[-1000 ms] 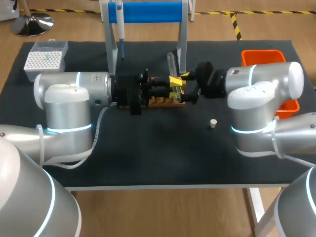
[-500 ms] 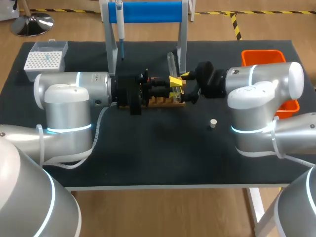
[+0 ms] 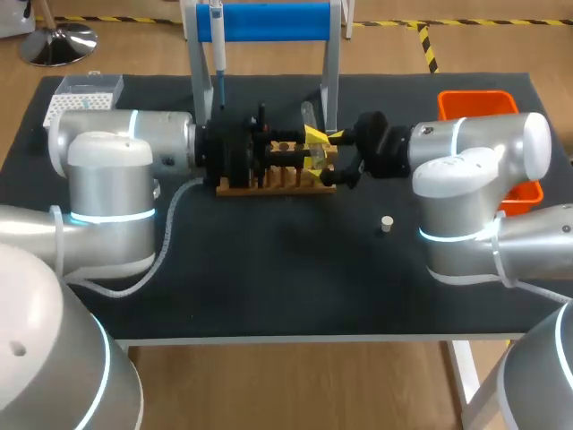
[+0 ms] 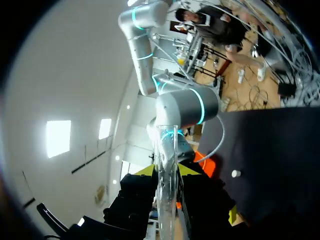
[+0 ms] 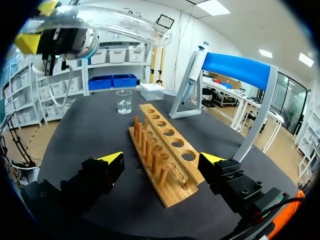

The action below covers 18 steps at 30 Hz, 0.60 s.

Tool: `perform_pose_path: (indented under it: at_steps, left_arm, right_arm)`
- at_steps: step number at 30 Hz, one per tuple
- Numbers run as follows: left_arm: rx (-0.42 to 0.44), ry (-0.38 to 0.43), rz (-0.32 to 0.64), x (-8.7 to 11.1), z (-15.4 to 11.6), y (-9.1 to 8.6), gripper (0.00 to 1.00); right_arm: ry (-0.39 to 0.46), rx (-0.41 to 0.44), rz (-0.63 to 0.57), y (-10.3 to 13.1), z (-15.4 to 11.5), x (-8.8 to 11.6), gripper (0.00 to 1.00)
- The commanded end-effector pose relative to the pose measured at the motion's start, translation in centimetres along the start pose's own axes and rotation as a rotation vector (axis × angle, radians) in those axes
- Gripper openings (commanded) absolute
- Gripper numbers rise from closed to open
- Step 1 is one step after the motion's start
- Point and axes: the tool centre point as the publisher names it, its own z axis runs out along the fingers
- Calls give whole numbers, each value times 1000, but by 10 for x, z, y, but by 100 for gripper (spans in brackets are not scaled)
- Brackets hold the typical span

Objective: Invert the test tube, pick up the pipette, mount the tip to pipette, aspirate from beaker and dispense into the tube, eject the tip, return the pipette, and cap with the stopper.

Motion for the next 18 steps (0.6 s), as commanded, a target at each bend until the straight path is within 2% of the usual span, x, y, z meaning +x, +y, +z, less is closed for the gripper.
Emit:
perform_pose_path:
  at_steps: [1,6,9,10,11,18]
  left_arm:
    - [12,54,-142,-15,-3,-1,0]
    - [4,26,-352,-23,-1,5,0]
    - [-17,-35,-527,-24,-5,13,0]
    - [-25,-55,-558,-24,-6,15,0]
    - [-39,-86,-570,-25,-8,17,0]
    - [-39,-86,-570,-25,-8,17,0]
  right_arm:
    - [-1,-3,0,-1,-1,0,100]
    - [-1,-3,0,-1,-1,0,100]
    - [-1,-3,0,-1,-1,0,100]
    - [-1,-3,0,-1,-1,0,100]
    - [-1,-3,0,-1,-1,0,100]
    - [-1,-3,0,-1,-1,0,100]
